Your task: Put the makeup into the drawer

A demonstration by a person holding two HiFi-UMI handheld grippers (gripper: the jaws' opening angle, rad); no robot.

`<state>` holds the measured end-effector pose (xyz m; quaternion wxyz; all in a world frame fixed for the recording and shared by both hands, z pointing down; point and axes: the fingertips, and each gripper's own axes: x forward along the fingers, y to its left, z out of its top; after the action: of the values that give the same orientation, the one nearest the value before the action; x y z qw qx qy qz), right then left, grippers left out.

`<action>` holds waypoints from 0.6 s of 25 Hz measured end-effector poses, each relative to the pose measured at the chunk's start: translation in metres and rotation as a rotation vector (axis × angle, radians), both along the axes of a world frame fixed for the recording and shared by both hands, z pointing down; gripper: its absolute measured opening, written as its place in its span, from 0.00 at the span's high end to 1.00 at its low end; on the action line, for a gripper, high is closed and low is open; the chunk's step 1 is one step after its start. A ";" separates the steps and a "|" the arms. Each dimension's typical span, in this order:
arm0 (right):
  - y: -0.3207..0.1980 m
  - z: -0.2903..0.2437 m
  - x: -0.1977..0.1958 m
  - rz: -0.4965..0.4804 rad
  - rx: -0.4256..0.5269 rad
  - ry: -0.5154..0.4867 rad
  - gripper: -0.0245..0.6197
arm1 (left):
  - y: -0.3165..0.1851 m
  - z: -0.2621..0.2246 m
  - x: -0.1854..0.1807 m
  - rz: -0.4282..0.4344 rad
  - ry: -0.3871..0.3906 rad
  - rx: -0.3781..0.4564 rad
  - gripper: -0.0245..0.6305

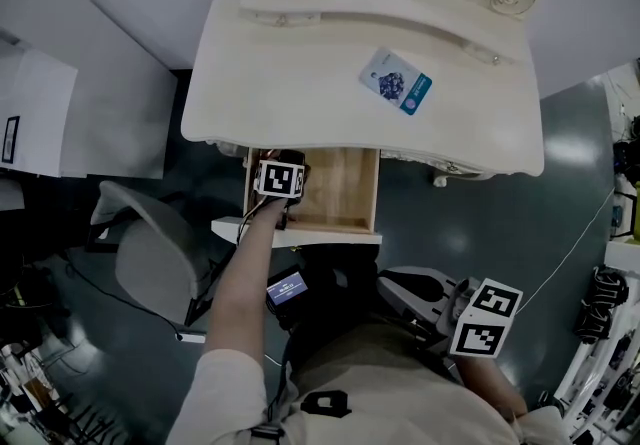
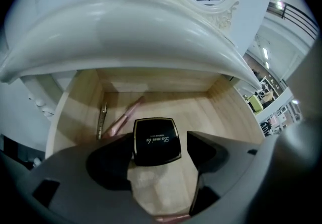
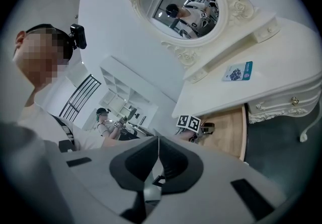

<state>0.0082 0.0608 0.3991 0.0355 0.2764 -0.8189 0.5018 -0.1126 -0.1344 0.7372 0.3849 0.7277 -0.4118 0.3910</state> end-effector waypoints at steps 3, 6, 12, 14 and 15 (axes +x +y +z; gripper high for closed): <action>0.000 -0.001 -0.001 -0.004 0.006 -0.007 0.92 | -0.001 -0.007 0.000 -0.001 0.001 0.011 0.39; -0.002 -0.005 -0.006 -0.019 0.016 -0.022 0.92 | -0.001 -0.019 0.002 0.008 0.020 0.025 0.40; -0.003 -0.013 -0.017 -0.065 0.048 -0.048 0.92 | 0.003 -0.051 0.012 0.054 0.093 0.076 0.40; -0.003 -0.013 -0.015 -0.060 0.047 -0.056 0.92 | 0.005 -0.061 0.014 0.086 0.092 0.109 0.40; -0.003 -0.014 -0.015 -0.054 0.049 -0.060 0.92 | 0.007 -0.065 0.014 0.101 0.092 0.123 0.40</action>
<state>-0.0067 0.0573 0.3853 0.0175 0.2399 -0.8388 0.4885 -0.0986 -0.1275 0.6717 0.3376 0.7870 -0.3796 0.3502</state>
